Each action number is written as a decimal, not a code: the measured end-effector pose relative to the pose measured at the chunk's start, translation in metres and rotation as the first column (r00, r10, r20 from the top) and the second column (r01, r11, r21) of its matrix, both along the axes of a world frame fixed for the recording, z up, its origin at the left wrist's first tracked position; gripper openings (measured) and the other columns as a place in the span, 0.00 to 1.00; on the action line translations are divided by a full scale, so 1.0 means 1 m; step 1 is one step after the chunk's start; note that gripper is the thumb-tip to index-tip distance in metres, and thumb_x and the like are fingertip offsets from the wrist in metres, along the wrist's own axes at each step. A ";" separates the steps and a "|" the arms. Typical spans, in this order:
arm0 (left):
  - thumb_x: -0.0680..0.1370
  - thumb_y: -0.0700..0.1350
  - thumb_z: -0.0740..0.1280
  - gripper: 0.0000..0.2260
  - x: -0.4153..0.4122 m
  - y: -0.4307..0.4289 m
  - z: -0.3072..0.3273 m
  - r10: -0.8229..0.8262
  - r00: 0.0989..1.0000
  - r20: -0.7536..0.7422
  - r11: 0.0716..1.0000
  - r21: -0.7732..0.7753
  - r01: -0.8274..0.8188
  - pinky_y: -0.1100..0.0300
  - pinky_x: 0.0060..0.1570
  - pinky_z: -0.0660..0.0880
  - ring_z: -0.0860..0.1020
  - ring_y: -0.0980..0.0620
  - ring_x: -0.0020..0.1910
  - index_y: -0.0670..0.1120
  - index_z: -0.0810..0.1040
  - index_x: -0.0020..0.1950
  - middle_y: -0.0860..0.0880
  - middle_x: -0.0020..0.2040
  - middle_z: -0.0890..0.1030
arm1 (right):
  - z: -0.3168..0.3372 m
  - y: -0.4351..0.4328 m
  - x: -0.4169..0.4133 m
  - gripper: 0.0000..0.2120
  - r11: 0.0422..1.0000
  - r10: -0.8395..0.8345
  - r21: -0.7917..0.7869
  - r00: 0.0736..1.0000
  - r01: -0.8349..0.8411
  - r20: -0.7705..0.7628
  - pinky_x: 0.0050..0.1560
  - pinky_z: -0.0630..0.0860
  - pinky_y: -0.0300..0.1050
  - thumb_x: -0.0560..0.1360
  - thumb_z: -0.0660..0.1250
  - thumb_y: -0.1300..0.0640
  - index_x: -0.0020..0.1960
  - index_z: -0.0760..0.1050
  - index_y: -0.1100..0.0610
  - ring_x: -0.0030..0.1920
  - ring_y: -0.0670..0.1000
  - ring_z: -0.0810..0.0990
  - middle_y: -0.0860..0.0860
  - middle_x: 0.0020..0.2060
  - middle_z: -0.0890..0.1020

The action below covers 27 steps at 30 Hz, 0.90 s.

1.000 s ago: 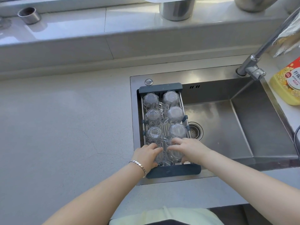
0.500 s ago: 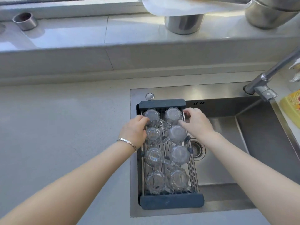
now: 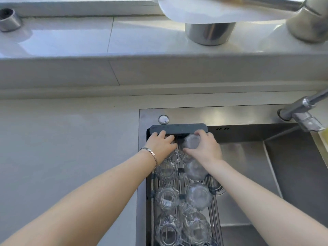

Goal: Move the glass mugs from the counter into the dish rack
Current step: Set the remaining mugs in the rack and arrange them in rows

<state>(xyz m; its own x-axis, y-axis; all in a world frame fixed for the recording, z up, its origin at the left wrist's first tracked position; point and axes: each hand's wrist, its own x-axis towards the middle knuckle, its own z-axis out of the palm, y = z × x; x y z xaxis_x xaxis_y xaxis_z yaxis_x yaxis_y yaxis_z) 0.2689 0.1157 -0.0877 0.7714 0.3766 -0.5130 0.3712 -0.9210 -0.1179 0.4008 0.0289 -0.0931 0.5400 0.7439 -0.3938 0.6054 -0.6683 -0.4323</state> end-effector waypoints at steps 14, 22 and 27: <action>0.74 0.44 0.69 0.28 -0.004 -0.004 -0.003 0.271 0.960 0.075 0.961 -0.079 -0.265 0.52 0.56 0.74 0.67 0.38 0.63 0.45 0.61 0.70 0.42 0.73 0.56 | 0.080 -0.003 0.050 0.34 0.769 0.636 0.036 0.769 -0.639 0.056 0.58 0.75 0.51 0.63 0.74 0.64 0.66 0.70 0.48 0.59 0.57 0.74 0.54 0.63 0.69; 0.74 0.46 0.68 0.30 -0.010 0.000 -0.009 0.399 0.907 0.136 0.911 -0.169 -0.375 0.51 0.56 0.74 0.67 0.41 0.62 0.45 0.58 0.72 0.43 0.68 0.63 | 0.066 0.025 0.026 0.31 0.246 0.968 -0.317 0.213 -0.916 0.134 0.58 0.73 0.51 0.72 0.58 0.72 0.67 0.65 0.45 0.66 0.54 0.67 0.50 0.69 0.63; 0.74 0.45 0.68 0.31 -0.012 0.000 -0.012 0.420 0.894 0.158 0.900 -0.202 -0.387 0.51 0.57 0.74 0.66 0.41 0.62 0.47 0.57 0.73 0.43 0.68 0.63 | 0.035 0.033 0.022 0.27 0.039 0.994 -0.409 -0.008 -0.912 0.113 0.59 0.74 0.53 0.73 0.60 0.71 0.67 0.66 0.49 0.70 0.55 0.62 0.52 0.69 0.64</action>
